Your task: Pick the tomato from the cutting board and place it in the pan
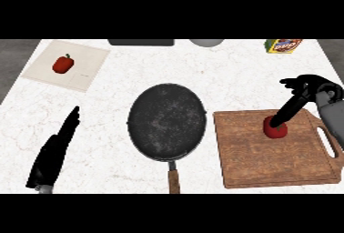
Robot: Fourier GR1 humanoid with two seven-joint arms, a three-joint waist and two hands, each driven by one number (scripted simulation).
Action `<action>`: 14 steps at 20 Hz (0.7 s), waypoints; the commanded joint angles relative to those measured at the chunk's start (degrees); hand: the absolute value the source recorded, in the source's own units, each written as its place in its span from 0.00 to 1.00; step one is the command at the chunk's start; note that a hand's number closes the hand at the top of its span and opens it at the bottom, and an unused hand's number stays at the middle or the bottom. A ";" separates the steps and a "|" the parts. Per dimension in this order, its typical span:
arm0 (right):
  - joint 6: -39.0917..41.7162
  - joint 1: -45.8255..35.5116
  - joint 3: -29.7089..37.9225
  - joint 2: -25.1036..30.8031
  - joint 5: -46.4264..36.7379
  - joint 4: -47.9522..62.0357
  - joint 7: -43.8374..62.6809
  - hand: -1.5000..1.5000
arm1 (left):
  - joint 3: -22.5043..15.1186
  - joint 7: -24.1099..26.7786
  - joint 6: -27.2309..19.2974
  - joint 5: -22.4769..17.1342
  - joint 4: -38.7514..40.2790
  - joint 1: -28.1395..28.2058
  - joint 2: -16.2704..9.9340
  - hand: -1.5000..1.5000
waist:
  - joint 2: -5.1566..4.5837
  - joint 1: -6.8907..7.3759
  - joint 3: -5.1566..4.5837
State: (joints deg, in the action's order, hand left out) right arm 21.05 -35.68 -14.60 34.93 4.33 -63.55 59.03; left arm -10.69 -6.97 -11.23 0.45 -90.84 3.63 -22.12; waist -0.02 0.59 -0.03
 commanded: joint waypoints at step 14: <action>3.39 2.46 0.21 -3.72 -4.87 4.40 4.11 0.00 | 1.62 -0.18 1.59 3.07 0.09 0.91 3.48 0.50 | 0.05 -0.37 0.02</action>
State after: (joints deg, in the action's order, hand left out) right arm 21.32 -33.27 -15.81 30.87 0.12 -59.82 58.43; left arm -8.52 -6.70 -9.25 2.21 -90.43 4.02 -20.40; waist 0.02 0.26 -0.01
